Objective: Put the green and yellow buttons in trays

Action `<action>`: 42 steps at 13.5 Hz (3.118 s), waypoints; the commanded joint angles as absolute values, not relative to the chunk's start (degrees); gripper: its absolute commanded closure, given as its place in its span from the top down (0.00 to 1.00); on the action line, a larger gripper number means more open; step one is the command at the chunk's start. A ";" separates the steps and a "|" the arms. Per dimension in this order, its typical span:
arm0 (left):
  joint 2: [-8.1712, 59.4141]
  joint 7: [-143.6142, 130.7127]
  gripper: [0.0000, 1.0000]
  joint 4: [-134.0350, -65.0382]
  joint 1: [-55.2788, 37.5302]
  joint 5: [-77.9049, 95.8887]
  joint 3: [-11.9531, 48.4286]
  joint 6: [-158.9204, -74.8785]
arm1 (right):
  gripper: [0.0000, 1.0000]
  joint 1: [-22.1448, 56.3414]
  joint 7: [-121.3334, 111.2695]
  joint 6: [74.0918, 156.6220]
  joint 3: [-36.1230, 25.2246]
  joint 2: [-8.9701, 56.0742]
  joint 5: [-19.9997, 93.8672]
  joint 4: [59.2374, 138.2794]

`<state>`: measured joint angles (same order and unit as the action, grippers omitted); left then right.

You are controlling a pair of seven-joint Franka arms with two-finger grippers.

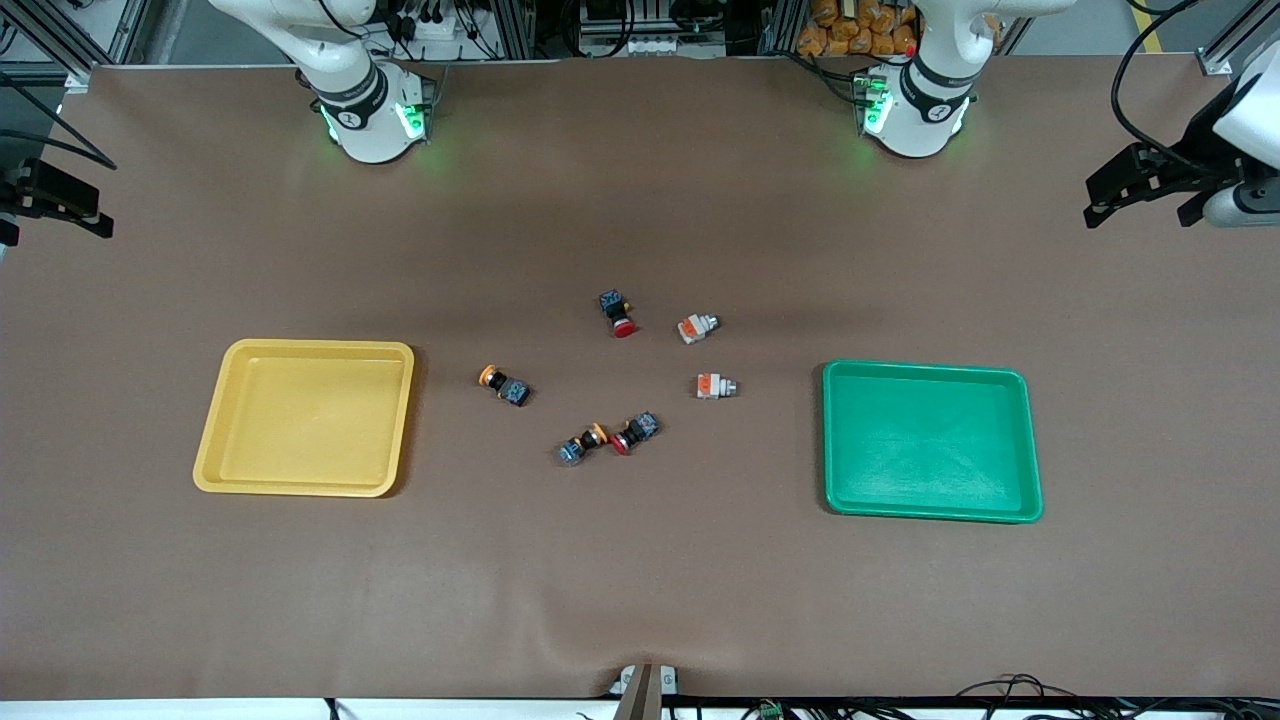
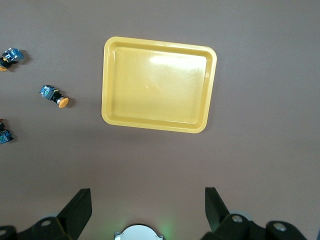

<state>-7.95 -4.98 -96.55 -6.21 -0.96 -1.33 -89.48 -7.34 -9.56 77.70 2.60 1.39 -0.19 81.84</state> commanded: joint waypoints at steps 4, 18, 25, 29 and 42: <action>-7.82 -5.97 1.00 -101.06 -6.68 0.09 -0.88 -92.01 | 1.00 -8.79 -8.96 77.08 3.52 1.49 0.35 81.56; 15.53 -47.17 1.00 -114.35 -10.62 -1.39 19.86 -132.86 | 1.00 -9.58 -9.67 78.04 3.60 5.26 -0.26 81.12; 28.46 -49.84 1.00 -111.11 -15.99 -10.09 19.95 -144.40 | 1.00 -10.02 -9.93 80.07 3.60 16.06 -0.97 80.86; 36.19 -49.05 1.00 -104.60 -19.33 -19.67 20.04 -144.49 | 1.00 -12.48 -9.76 80.60 3.78 16.79 2.18 80.86; 42.54 -49.22 0.03 -100.72 -19.34 -26.81 19.95 -144.67 | 1.00 2.27 -6.95 89.28 3.87 22.15 5.71 83.22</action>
<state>41.65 -49.06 -102.16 -19.24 -25.45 19.86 -144.58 -0.14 -8.15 88.14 4.26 22.80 4.81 82.17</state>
